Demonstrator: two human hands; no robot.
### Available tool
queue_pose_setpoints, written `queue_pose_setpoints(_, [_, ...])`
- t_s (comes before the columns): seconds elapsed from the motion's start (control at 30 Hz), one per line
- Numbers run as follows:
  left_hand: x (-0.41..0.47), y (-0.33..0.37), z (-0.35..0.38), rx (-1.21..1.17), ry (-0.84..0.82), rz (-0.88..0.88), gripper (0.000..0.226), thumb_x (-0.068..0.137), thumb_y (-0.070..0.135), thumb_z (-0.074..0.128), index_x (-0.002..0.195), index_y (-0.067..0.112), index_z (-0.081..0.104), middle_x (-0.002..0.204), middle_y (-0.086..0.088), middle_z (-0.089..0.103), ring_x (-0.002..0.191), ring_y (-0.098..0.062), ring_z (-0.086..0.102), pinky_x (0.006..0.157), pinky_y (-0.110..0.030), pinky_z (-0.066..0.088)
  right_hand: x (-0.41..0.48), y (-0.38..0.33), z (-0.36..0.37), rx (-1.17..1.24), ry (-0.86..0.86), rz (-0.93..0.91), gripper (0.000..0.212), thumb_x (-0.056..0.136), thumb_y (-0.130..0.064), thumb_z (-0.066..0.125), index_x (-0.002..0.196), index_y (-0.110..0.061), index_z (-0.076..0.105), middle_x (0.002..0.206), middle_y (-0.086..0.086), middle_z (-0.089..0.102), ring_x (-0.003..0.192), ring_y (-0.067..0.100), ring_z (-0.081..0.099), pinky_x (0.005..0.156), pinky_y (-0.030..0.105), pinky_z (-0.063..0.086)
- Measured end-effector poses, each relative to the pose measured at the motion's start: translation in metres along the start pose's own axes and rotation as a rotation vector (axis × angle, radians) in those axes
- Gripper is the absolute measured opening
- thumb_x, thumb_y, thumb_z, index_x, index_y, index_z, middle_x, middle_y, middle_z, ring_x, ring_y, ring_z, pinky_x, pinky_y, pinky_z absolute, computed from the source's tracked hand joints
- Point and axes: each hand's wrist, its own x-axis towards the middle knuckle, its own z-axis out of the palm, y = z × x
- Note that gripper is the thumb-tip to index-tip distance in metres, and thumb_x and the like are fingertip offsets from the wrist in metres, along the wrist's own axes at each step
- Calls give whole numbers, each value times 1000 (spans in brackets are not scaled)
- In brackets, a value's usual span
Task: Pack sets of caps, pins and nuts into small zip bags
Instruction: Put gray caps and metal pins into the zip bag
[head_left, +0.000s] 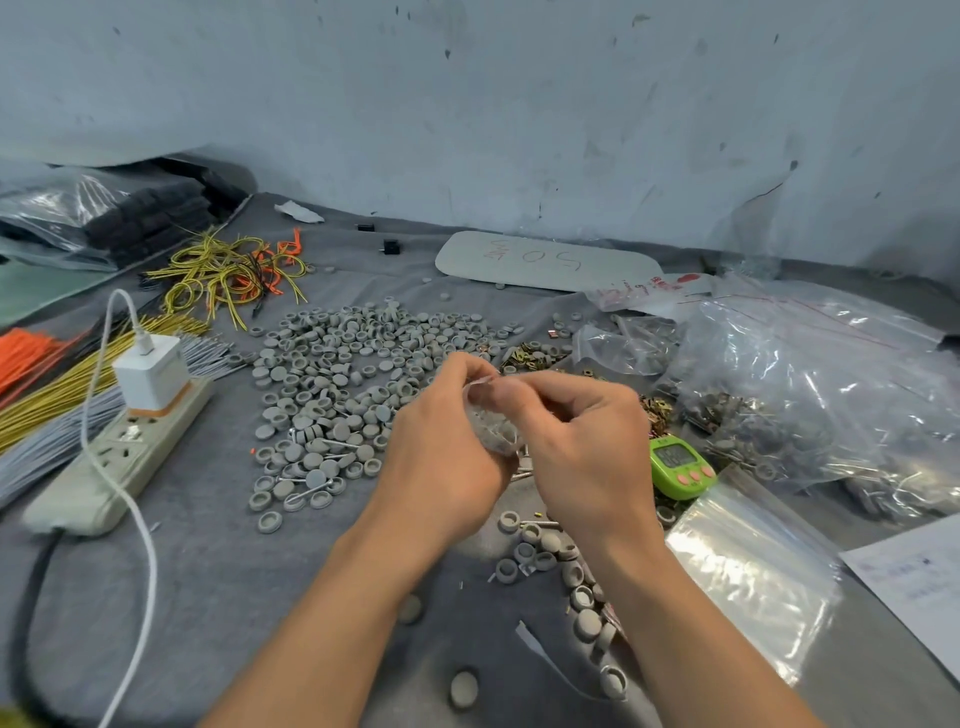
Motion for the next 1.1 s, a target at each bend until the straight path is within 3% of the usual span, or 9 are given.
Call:
queue_pose_setpoints(0.1, [1, -2, -1, -43, 55, -25, 55, 72, 13, 84, 100, 42, 47, 95, 24, 67, 82, 9, 59, 61, -6, 38, 6, 2, -9, 15, 190, 24, 18, 90, -30, 74, 73, -30, 80, 65, -7, 73, 59, 8, 64, 56, 33, 51])
queue_pose_setpoints(0.2, [1, -1, -3, -65, 125, -33, 54, 70, 15, 82, 102, 42, 47, 97, 25, 67, 87, 6, 60, 63, -9, 36, 14, 12, -20, -109, 226, 104, 21, 92, -30, 72, 72, -31, 78, 60, -8, 69, 49, 2, 52, 47, 27, 43])
queue_pose_setpoints(0.3, [0, 0, -5, -92, 168, -15, 54, 71, 19, 83, 105, 41, 48, 96, 27, 65, 92, 14, 57, 68, -6, 38, 16, 17, -20, -370, 3, 211, 20, 92, -19, 70, 97, -34, 83, 81, -21, 75, 71, -5, 66, 73, 21, 57])
queue_pose_setpoints(0.4, [0, 0, -5, -94, 166, -13, 54, 71, 19, 83, 106, 41, 48, 96, 25, 65, 91, 13, 57, 68, -11, 39, 13, 20, -13, -531, -223, 273, 30, 93, -15, 68, 117, -30, 79, 112, -13, 76, 98, 5, 68, 96, 25, 52])
queue_pose_setpoints(0.5, [-1, 0, -6, -70, 149, -8, 57, 70, 19, 83, 106, 42, 46, 97, 25, 65, 90, 9, 56, 68, -8, 37, 10, 21, -7, -727, -482, 322, 39, 91, -9, 64, 121, -32, 75, 127, -7, 72, 99, 14, 67, 91, 29, 53])
queue_pose_setpoints(0.57, [-1, 0, -6, -63, 143, -5, 56, 70, 22, 82, 107, 42, 46, 97, 25, 64, 89, 5, 57, 67, -10, 36, 10, 22, -4, -820, -532, 342, 34, 87, -4, 62, 105, -30, 75, 117, -1, 73, 95, 21, 68, 81, 30, 55])
queue_pose_setpoints(0.73, [-2, 1, -6, -46, 120, -10, 54, 72, 23, 80, 105, 44, 44, 99, 25, 65, 83, -1, 60, 64, -14, 36, 10, 24, -2, -887, -510, 324, 23, 87, -7, 65, 78, -28, 64, 90, 1, 71, 81, 22, 66, 67, 27, 46])
queue_pose_setpoints(1.0, [-1, -1, -4, 3, 76, -12, 59, 71, 19, 80, 103, 48, 39, 100, 26, 64, 83, 9, 55, 62, -8, 37, 7, 16, -9, -892, -265, 238, 20, 92, -22, 63, 95, -34, 79, 83, -5, 75, 82, 26, 68, 75, 34, 55])
queue_pose_setpoints(1.1, [0, -2, -3, 3, 73, -22, 58, 72, 21, 80, 102, 49, 39, 98, 27, 63, 86, 12, 54, 63, -9, 35, 9, 20, -12, -662, -84, 158, 16, 98, -25, 63, 97, -24, 80, 78, -10, 75, 71, 12, 67, 68, 29, 56])
